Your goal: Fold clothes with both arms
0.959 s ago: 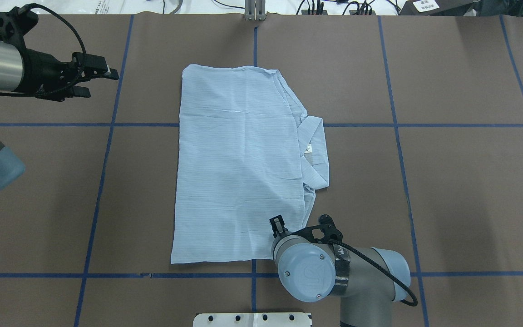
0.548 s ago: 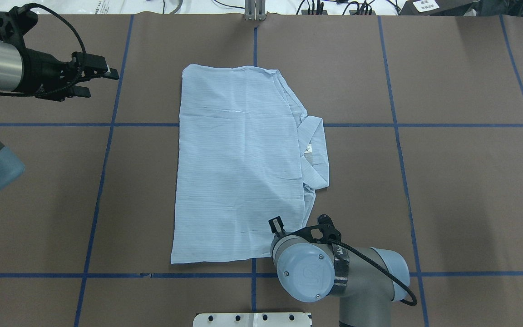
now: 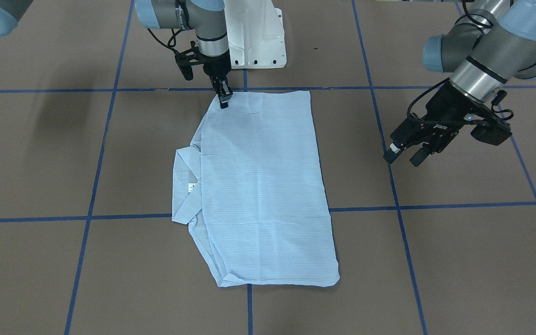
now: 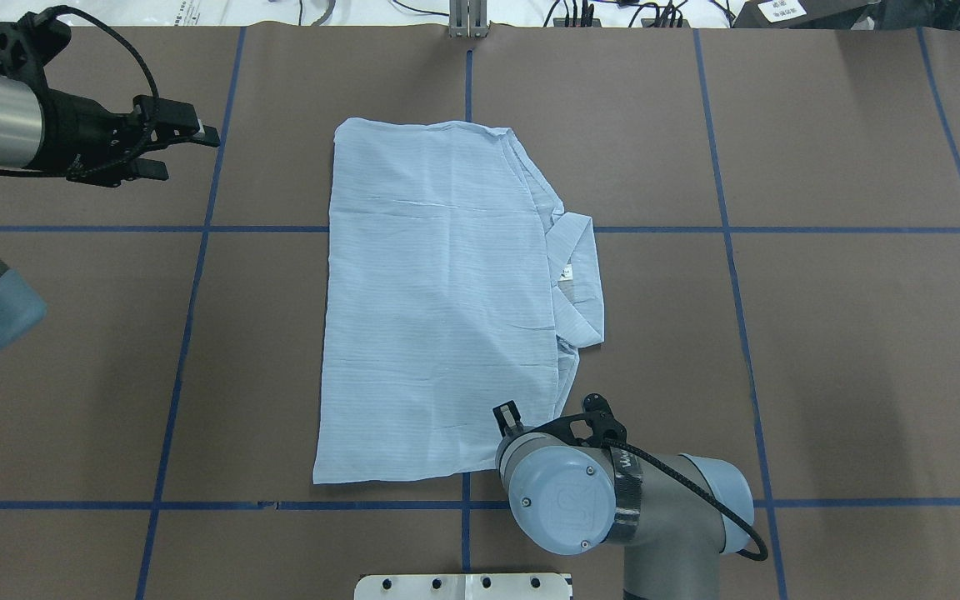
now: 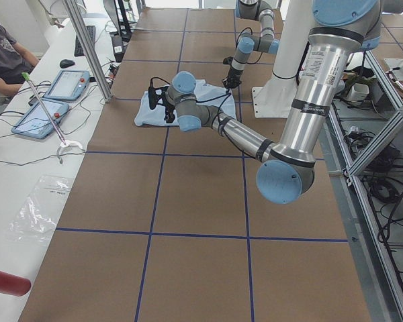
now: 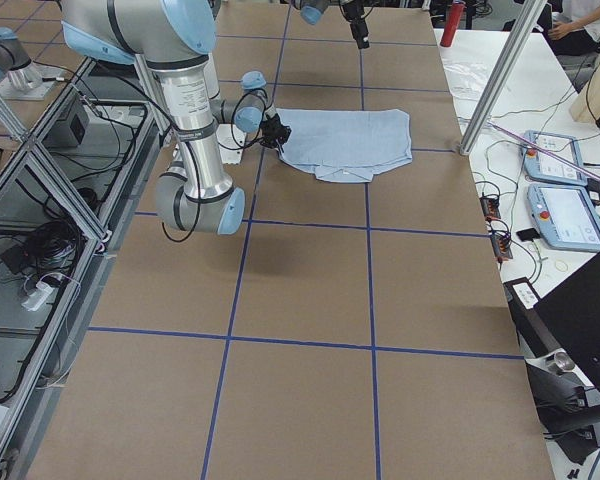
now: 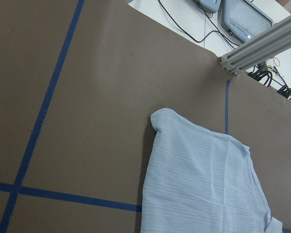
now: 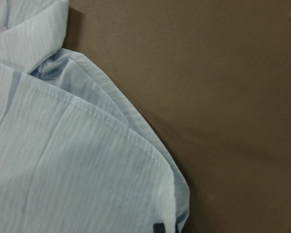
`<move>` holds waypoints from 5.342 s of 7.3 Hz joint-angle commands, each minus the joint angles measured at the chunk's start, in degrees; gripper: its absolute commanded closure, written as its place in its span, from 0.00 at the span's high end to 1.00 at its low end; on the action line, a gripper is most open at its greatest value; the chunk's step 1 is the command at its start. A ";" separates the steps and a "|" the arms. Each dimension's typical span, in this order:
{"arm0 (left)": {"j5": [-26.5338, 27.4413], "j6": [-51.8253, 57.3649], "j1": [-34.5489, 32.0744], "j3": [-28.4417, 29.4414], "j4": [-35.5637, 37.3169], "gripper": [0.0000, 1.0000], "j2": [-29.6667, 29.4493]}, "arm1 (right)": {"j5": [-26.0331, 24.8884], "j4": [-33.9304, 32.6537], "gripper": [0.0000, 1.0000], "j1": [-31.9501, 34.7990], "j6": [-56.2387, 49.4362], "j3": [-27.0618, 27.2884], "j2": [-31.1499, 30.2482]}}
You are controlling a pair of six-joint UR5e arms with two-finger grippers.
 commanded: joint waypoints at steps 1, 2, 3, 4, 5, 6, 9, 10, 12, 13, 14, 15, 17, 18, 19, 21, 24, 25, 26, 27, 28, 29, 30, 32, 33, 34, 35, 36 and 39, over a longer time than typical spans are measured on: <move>0.44 -10.09 5.27 -4.90 0.00 1.00 1.64 | 0.03 -0.40 0.00 0.00 0.00 2.00 -0.64; -0.07 -11.20 7.91 -7.11 -0.17 1.00 4.43 | 0.03 -0.40 0.00 0.00 0.00 2.54 -0.91; 0.88 -12.34 12.38 -9.30 -0.09 1.00 6.37 | 0.03 -0.48 0.00 0.00 0.00 2.81 -0.91; 6.19 -18.18 18.08 -11.24 -0.35 1.00 8.74 | 0.12 -0.40 0.00 0.09 0.00 2.81 -0.91; 12.69 -24.50 24.23 -11.52 -0.26 1.00 8.85 | 0.21 -0.40 0.00 0.00 -0.09 2.81 -0.91; 19.71 -30.92 30.47 -11.26 -0.09 0.99 8.94 | 0.21 -0.40 0.00 0.00 -0.09 2.81 -0.91; 27.68 -36.26 40.27 -10.03 9.54 0.99 6.32 | 0.12 -0.40 0.00 -0.26 -0.09 2.72 -1.00; 27.87 -36.26 41.59 -8.90 9.84 0.99 6.22 | 0.12 -0.40 0.00 -0.26 -0.09 2.81 -0.91; 28.57 -36.26 43.09 -7.13 9.85 0.97 5.95 | -0.06 -0.40 0.00 -0.26 -0.09 2.81 -1.00; 28.57 -36.26 43.27 -7.22 9.85 0.93 5.78 | -0.06 -0.40 0.00 -0.26 -0.09 2.81 -0.91; 28.57 -36.34 43.45 -7.30 9.85 0.83 5.78 | -0.06 -0.48 0.00 -0.26 -0.09 2.81 -0.91; 28.92 -39.22 43.45 -7.48 9.85 0.54 5.69 | -0.06 -0.40 0.00 -0.26 -0.09 2.81 -0.91; 29.89 -42.15 43.89 -7.92 9.93 0.00 5.78 | -0.06 -0.40 0.00 -0.26 -0.09 2.81 -0.91; 29.80 -42.23 43.89 -8.27 9.93 0.00 5.69 | -0.06 -0.40 0.00 -0.26 -0.09 2.81 -1.00; 29.80 -42.23 43.89 -8.79 9.93 0.00 5.60 | -0.14 -0.48 0.00 -0.44 -0.09 2.72 -1.00; 29.63 -42.15 43.71 -15.18 10.54 0.00 6.56 | -0.14 -0.57 0.00 -0.53 -0.09 3.07 -1.09; 27.36 -42.94 43.89 -30.71 23.42 0.00 5.96 | -0.58 -17.30 0.00 -3.51 1.05 21.28 -1.00; 23.69 -42.85 42.84 -33.38 25.99 0.00 5.08 | -0.50 -18.66 0.00 -2.12 1.05 23.53 -0.74; 23.04 -41.72 39.96 -33.06 26.89 0.00 3.42 | 0.11 -18.68 0.00 0.33 0.01 23.29 -0.04; 22.60 -38.40 35.23 -30.62 27.07 0.00 0.27 | 0.21 -18.07 0.00 4.01 -1.92 22.76 0.23; 17.46 -32.88 28.84 -23.46 27.33 0.00 -5.85 | 0.90 -15.89 0.00 8.31 -6.55 18.76 2.75; 14.37 -30.39 24.33 -16.69 26.90 0.00 -9.31 | 5.17 -11.08 0.00 13.83 -7.21 10.89 5.91; 14.25 -27.76 21.85 -14.27 26.64 0.00 -10.38 | 10.26 -6.07 0.00 18.24 -8.78 3.06 8.81; 14.16 -22.39 17.19 -5.26 24.63 0.00 -13.79 | 14.51 -3.74 0.00 23.36 -15.88 -10.13 15.05; 14.16 -22.28 15.26 2.29 21.04 0.00 -17.13 | 17.49 -0.43 0.00 25.99 -17.22 -16.03 17.61; 14.16 -22.02 13.23 8.71 15.79 0.00 -18.21 | 19.00 4.82 0.00 27.58 -18.97 -23.14 19.72; 14.25 -21.67 12.69 16.44 10.77 0.00 -21.00 | 20.93 6.53 0.00 28.64 -22.82 -30.52 23.05; 14.25 -21.41 12.08 21.65 7.85 0.00 -22.86 | 23.65 8.11 0.00 29.87 -24.42 -33.64 24.13; 15.82 -16.25 11.28 34.04 -5.46 0.55 -23.40 | 23.68 16.30 0.99 30.67 -31.68 -40.78 24.31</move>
